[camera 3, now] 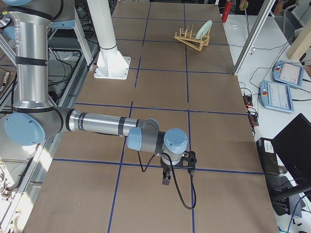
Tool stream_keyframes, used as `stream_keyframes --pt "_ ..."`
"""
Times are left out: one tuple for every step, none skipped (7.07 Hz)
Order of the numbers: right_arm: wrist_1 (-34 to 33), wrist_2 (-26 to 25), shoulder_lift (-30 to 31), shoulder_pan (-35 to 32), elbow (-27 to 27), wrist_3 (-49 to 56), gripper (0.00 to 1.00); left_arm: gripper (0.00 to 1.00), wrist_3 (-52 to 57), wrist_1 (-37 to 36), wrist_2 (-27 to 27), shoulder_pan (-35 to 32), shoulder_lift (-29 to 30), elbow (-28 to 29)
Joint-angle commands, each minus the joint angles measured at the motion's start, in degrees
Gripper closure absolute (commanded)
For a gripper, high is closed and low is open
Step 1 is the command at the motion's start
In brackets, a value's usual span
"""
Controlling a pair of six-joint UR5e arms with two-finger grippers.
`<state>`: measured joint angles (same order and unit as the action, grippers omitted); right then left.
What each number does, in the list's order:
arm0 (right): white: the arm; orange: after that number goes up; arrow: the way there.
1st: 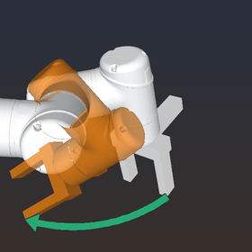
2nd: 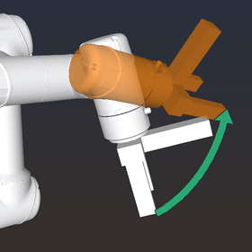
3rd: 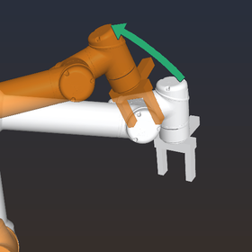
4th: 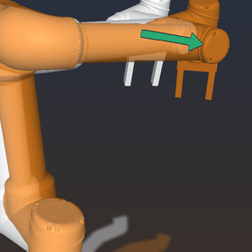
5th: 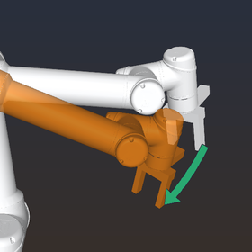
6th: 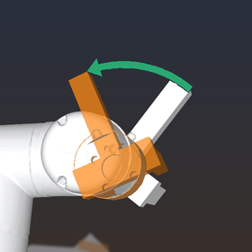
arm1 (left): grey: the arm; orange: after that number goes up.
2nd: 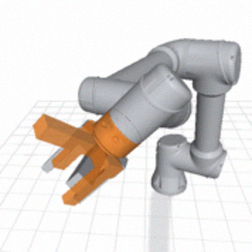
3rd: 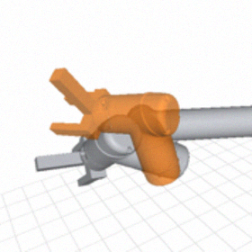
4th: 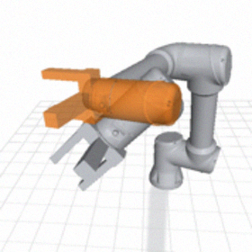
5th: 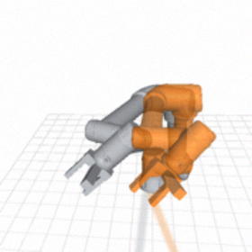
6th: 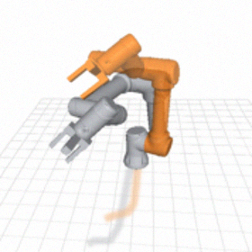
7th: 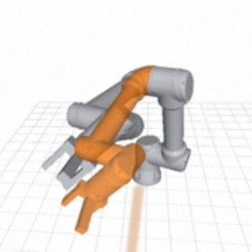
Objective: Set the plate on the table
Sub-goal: 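Move the left gripper toward the pale green plate in the wooden rack, then close the left gripper on the rim of the pale green plate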
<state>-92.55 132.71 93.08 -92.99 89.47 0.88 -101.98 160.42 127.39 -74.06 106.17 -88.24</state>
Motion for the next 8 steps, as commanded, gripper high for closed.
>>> stream_keyframes --pt "0.00 0.00 0.00 0.00 0.00 0.00 0.00 0.00 -6.56 3.05 -8.28 6.80 0.35 0.88" --pt "0.00 0.00 0.00 0.00 0.00 0.00 0.00 0.00 -6.39 3.05 -11.34 9.26 1.05 1.58" --pt "0.00 0.00 0.00 0.00 0.00 0.00 0.00 0.00 -6.30 2.88 -15.02 12.85 2.62 2.28" --pt "0.00 0.00 0.00 0.00 0.00 0.00 0.00 0.00 -6.21 2.88 -15.84 16.02 3.94 3.59" --pt "0.00 0.00 0.00 0.00 0.00 0.00 0.00 0.00 -6.12 2.18 -18.11 16.40 7.00 5.43" --pt "0.00 0.00 0.00 0.00 0.00 0.00 0.00 0.00 -6.04 2.35 -19.79 17.62 7.81 7.10" --pt "0.00 0.00 0.00 0.00 0.00 0.00 0.00 0.02 -6.04 2.35 -19.89 17.81 7.91 7.47" --pt "0.00 0.00 0.00 0.00 0.00 0.00 0.00 0.06 -6.04 2.35 -19.89 17.81 8.87 8.69"
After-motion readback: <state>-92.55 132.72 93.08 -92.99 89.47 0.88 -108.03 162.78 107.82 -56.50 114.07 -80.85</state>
